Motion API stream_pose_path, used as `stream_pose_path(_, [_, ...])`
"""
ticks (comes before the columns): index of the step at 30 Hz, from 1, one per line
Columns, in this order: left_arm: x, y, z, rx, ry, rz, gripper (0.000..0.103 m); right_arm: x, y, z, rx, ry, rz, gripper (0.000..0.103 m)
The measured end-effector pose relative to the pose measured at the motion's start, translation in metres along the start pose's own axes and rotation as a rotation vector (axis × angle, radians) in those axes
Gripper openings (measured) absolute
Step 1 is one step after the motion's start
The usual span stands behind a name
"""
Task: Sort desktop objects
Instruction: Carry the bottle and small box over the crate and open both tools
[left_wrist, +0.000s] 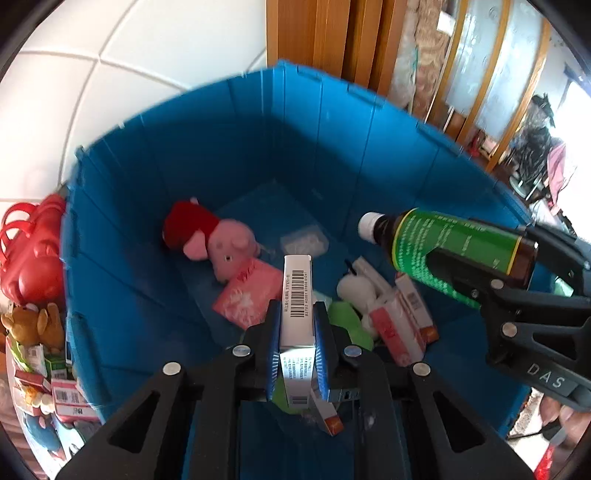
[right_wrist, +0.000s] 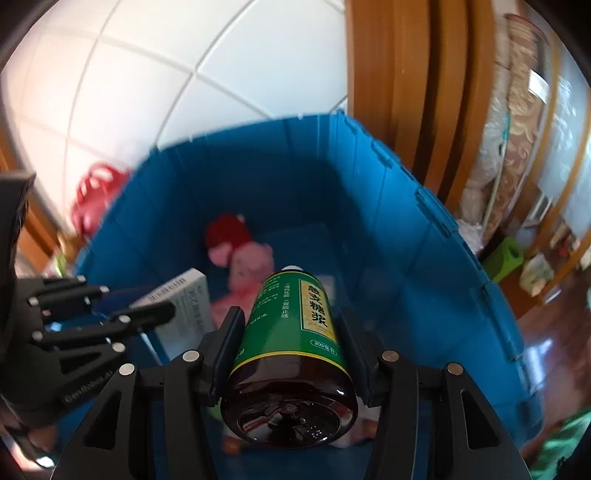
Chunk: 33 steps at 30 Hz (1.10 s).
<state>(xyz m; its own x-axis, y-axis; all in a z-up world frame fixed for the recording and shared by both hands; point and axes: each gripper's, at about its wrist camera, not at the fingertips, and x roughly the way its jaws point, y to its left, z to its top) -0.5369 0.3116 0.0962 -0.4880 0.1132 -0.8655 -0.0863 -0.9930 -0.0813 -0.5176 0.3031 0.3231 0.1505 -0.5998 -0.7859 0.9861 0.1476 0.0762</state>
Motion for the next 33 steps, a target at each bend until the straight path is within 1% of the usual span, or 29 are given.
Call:
stream_pose_path(5, [0.024, -0.002, -0.001, -0.016, 0.108, -0.019, 0.016, 0.023, -0.005, 0.000, -0.089, 0.128, -0.037, 0.051])
stream_pose_path(9, [0.040, -0.003, -0.001, -0.032, 0.175, -0.025, 0.016, 0.043, -0.008, 0.000, -0.133, 0.216, -0.036, 0.051])
stream_pose_path(13, [0.049, -0.005, 0.001, -0.038, 0.210, -0.008, 0.016, 0.052, -0.005, -0.002, -0.174, 0.248, -0.041, 0.051])
stream_pose_path(15, [0.052, -0.005, 0.002, -0.038, 0.222, 0.001, 0.018, 0.055, -0.004, -0.004, -0.189, 0.254, -0.046, 0.051])
stream_pose_path(16, [0.053, -0.005, 0.002, -0.043, 0.226, 0.012, 0.025, 0.056, -0.004, -0.004, -0.192, 0.258, -0.045, 0.051])
stream_pose_path(17, [0.053, -0.005, 0.003, -0.046, 0.227, 0.020, 0.037, 0.057, -0.005, -0.004, -0.184, 0.264, -0.032, 0.051])
stream_pose_path(18, [0.053, -0.005, 0.003, -0.048, 0.225, 0.026, 0.044, 0.056, -0.005, -0.002, -0.182, 0.263, -0.026, 0.051])
stream_pose_path(19, [0.052, -0.005, 0.003, -0.053, 0.222, 0.030, 0.056, 0.055, -0.005, -0.002, -0.185, 0.257, -0.030, 0.051])
stream_pose_path(20, [0.051, -0.005, 0.003, -0.056, 0.220, 0.039, 0.062, 0.053, -0.003, -0.002, -0.191, 0.250, -0.034, 0.051])
stream_pose_path(21, [0.050, -0.005, 0.002, -0.058, 0.217, 0.050, 0.062, 0.052, -0.003, -0.002, -0.192, 0.244, -0.032, 0.051])
stream_pose_path(23, [0.049, -0.006, 0.001, -0.060, 0.222, 0.065, 0.062, 0.048, -0.003, -0.002, -0.194, 0.229, -0.034, 0.057])
stream_pose_path(25, [0.047, -0.004, 0.000, -0.065, 0.230, 0.081, 0.062, 0.046, -0.003, 0.000, -0.194, 0.217, -0.042, 0.074])
stream_pose_path(26, [0.047, -0.004, -0.001, -0.067, 0.235, 0.083, 0.062, 0.045, -0.004, 0.000, -0.194, 0.212, -0.047, 0.077])
stream_pose_path(28, [0.045, -0.001, -0.004, -0.080, 0.246, 0.083, 0.062, 0.044, -0.005, 0.001, -0.192, 0.209, -0.043, 0.088])
stream_pose_path(30, [0.042, 0.000, -0.005, -0.087, 0.244, 0.092, 0.062, 0.043, -0.005, 0.001, -0.196, 0.204, -0.047, 0.094])
stream_pose_path(33, [0.032, -0.001, -0.007, -0.091, 0.233, 0.097, 0.062, 0.038, -0.003, 0.000, -0.215, 0.195, -0.061, 0.095])
